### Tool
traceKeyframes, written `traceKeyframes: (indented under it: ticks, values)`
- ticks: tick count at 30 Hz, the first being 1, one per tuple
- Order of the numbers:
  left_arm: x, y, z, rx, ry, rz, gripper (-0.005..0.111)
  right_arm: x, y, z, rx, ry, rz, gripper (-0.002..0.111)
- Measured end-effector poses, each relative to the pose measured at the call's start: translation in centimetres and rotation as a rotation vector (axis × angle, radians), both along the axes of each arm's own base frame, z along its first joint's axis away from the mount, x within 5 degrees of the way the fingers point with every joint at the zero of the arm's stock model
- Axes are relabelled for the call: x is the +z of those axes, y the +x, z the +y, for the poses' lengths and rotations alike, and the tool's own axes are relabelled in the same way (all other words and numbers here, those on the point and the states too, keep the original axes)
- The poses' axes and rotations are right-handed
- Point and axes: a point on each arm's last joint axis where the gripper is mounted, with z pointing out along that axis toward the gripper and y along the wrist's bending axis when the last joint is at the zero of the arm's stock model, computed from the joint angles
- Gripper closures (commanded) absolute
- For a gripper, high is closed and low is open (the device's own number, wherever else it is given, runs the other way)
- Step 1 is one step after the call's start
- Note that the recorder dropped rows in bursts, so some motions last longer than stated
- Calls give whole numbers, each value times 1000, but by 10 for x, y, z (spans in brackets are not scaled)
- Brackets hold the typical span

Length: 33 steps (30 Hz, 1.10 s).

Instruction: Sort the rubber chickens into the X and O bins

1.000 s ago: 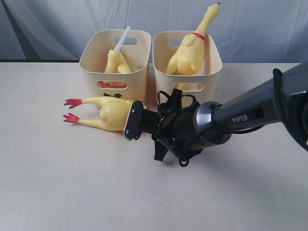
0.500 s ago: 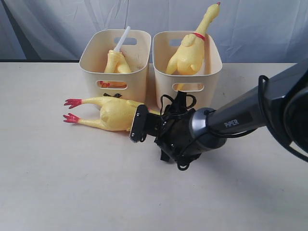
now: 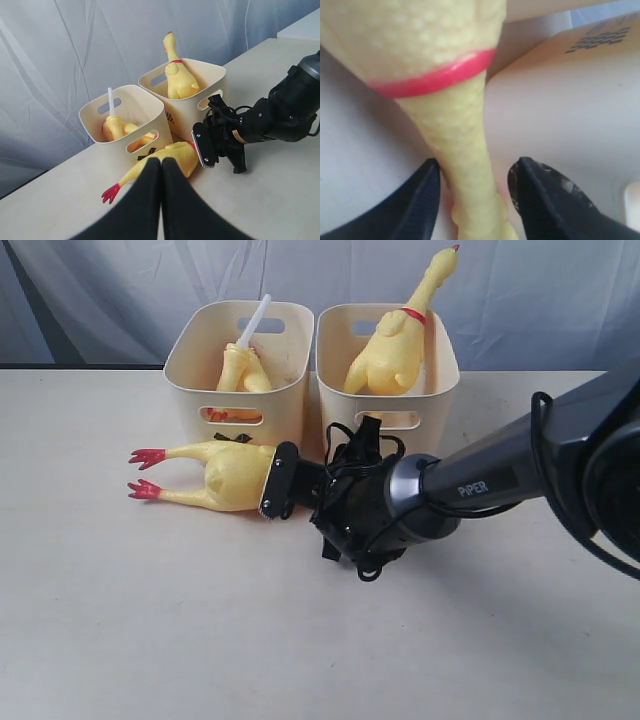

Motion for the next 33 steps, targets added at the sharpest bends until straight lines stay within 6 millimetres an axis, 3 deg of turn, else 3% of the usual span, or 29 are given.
traceKeyframes:
  ticks: [9, 16, 33]
  values:
    - [0, 0, 0, 0, 0, 0, 107, -9, 0, 0, 0, -16, 15, 67]
    - [0, 0, 0, 0, 0, 0, 107, -12, 0, -1, -5, -26, 10, 109]
    - [0, 0, 0, 0, 0, 0, 107, -12, -11, 9, 22, -73, 13, 109]
